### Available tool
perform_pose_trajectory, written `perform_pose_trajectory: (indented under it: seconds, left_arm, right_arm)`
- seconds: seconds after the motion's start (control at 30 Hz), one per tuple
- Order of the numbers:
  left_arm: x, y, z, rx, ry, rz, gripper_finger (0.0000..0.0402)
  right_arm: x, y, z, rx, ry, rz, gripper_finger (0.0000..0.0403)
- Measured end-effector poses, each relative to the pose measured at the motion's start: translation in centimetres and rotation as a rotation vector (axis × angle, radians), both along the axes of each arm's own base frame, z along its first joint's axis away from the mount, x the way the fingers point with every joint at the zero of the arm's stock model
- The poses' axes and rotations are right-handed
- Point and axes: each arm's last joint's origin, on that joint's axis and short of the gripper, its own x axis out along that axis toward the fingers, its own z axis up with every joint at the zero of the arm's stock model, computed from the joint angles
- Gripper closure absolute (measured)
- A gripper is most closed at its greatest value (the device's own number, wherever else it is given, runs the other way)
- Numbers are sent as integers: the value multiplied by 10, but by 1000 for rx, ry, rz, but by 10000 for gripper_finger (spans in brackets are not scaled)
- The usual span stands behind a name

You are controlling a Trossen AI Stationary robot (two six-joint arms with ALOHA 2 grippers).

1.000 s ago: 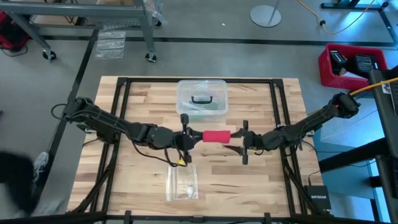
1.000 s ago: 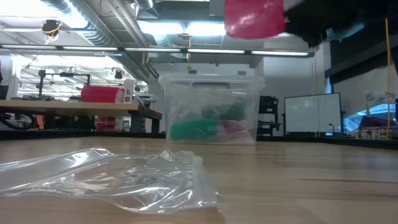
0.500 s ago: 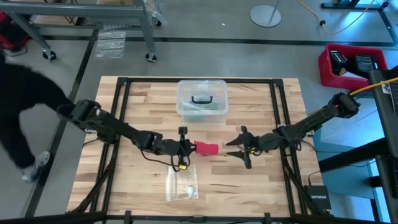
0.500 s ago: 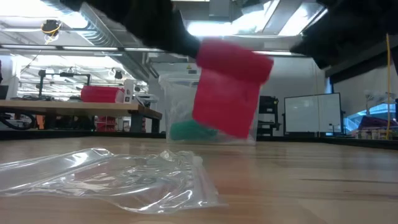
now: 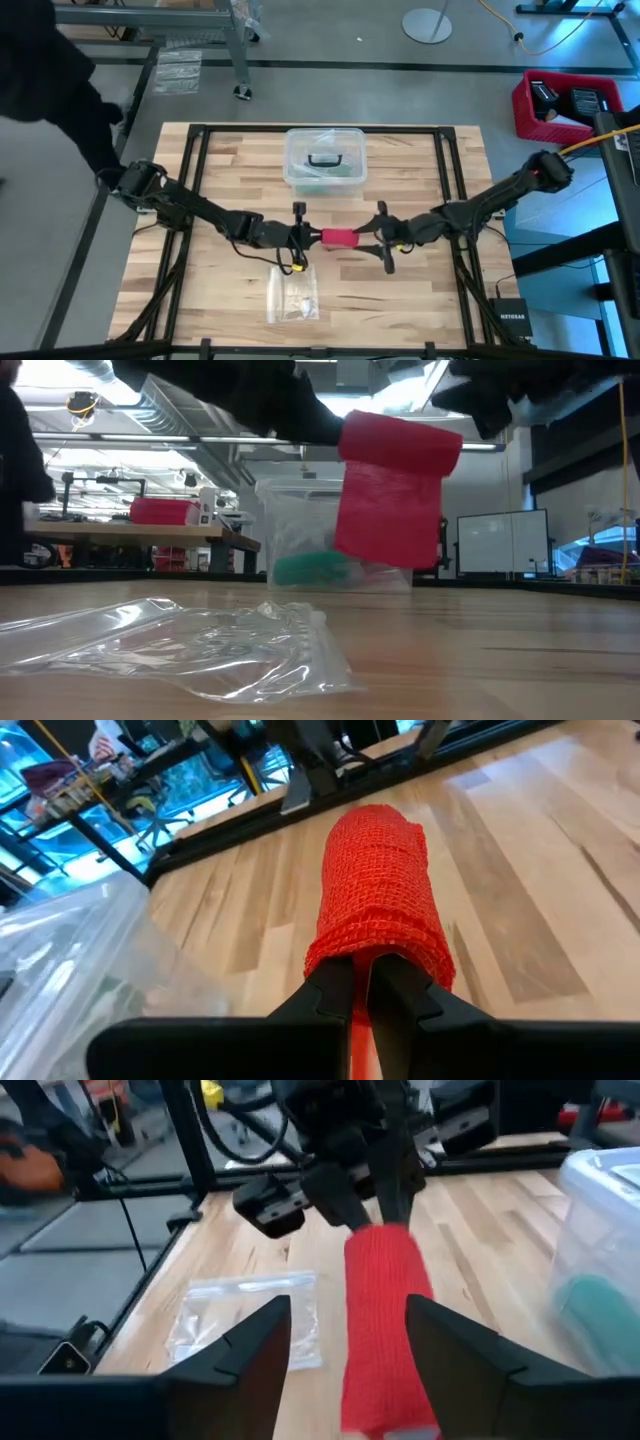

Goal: Roll bandage
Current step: Roll the red bandage

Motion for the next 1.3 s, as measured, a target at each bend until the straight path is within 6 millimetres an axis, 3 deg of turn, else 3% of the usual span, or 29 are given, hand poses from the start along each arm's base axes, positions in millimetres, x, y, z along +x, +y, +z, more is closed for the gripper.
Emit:
perform_pose_trajectory:
  seconds: [0.17, 0.47, 0.67, 0.97, 1.3]
  left_arm:
    - [0, 0, 1, -10, -11, 2, 391]
    - [0, -3, 3, -7, -29, -10, 391]
    - [0, -4, 2, 7, -21, -18, 391]
    - [0, -6, 4, 6, -35, -22, 391]
    - [0, -8, 5, -2, -52, -25, 391]
  right_arm:
    - [15, -4, 27, -70, 184, 7, 162]
    - [52, -6, 27, -36, 328, 95, 105]
    - [58, -4, 14, -64, 390, 100, 113]
    - [57, -5, 12, -112, 416, 69, 155]
    - [55, -6, 9, -131, 443, 51, 171]
